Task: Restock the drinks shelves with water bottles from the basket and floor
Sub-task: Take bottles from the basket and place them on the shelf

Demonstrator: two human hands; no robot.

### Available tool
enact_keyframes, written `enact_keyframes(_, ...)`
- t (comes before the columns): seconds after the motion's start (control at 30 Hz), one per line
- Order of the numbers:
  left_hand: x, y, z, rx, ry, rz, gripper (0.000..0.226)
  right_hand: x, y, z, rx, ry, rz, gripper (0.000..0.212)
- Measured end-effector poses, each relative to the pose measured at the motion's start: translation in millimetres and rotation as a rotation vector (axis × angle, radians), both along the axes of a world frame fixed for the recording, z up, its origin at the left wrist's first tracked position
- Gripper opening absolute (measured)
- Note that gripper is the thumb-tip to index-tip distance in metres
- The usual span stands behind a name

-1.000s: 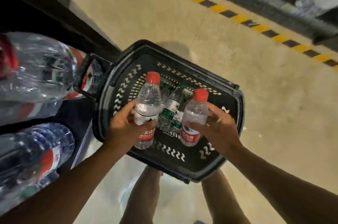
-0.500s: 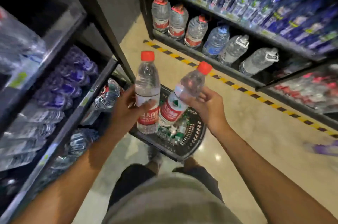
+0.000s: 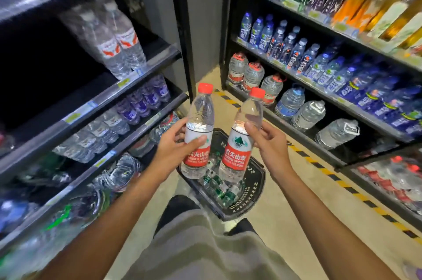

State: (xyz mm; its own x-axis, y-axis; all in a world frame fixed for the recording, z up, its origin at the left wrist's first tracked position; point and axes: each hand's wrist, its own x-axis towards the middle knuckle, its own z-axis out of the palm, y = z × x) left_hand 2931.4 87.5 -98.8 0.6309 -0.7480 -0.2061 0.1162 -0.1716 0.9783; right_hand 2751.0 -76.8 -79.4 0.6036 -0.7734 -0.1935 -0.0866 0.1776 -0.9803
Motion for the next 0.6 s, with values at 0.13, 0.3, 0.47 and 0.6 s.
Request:
enact_keyframes(0.13,-32,37,13,0.004,-0.023,0.120,0.065,-13,10,8,-0.017,-0.043,0.134,0.030)
enact_keyframes(0.3,-55,90,23,-0.009,-0.026,0.337,0.073,1,38,22,-0.034,-0.098,0.343,0.034)
enact_keyframes(0.47,-62,152,41,-0.029,-0.060,0.482,0.070,39,82,36,-0.080,-0.133,0.550,0.034)
enact_keyframes(0.6,-56,205,54,-0.044,-0.085,0.638,0.054,75,128,47,-0.098,-0.145,0.687,0.027)
